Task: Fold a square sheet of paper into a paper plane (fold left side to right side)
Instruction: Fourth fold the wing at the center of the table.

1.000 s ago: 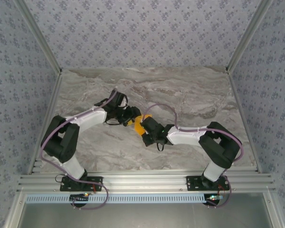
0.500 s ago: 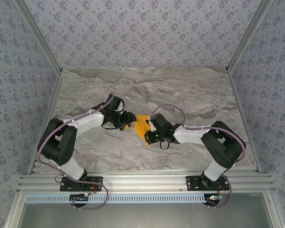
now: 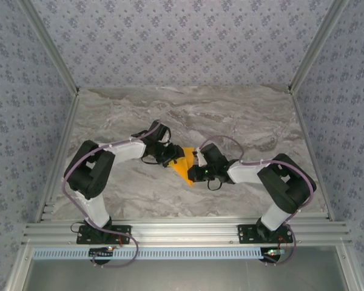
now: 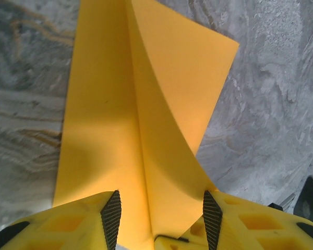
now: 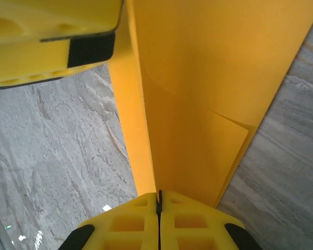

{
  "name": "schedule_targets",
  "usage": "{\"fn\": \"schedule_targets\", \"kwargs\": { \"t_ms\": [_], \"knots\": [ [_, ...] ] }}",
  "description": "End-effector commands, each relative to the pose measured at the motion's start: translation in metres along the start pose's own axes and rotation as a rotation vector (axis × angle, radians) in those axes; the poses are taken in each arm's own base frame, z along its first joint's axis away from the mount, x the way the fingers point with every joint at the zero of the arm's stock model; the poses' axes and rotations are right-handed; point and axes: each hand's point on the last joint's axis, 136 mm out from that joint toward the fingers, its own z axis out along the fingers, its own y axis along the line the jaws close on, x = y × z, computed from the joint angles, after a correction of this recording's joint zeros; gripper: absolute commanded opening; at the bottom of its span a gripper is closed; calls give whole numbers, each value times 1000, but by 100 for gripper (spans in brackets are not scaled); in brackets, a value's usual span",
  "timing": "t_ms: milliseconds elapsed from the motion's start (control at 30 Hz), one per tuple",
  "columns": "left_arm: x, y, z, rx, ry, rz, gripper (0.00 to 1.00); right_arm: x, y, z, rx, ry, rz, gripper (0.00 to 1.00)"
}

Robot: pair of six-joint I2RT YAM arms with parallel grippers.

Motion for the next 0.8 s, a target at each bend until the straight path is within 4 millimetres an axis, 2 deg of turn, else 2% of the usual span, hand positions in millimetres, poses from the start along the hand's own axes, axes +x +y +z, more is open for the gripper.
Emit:
{"fn": "schedule_targets", "kwargs": {
  "t_ms": [0, 500, 633, 767],
  "knots": [
    [-1, -10, 9, 25, 19, 12, 47, 1, 2, -2, -36, -3, 32, 8],
    [-2, 9, 28, -30, 31, -16, 47, 3, -6, -1, -56, 9, 98, 12],
    [0, 16, 29, -50, 35, -21, 47, 0, -3, -2, -66, 6, 101, 19],
    [1, 21, 29, -67, 35, -21, 47, -13, 3, -11, -93, -24, 100, 26]
  ]
}}
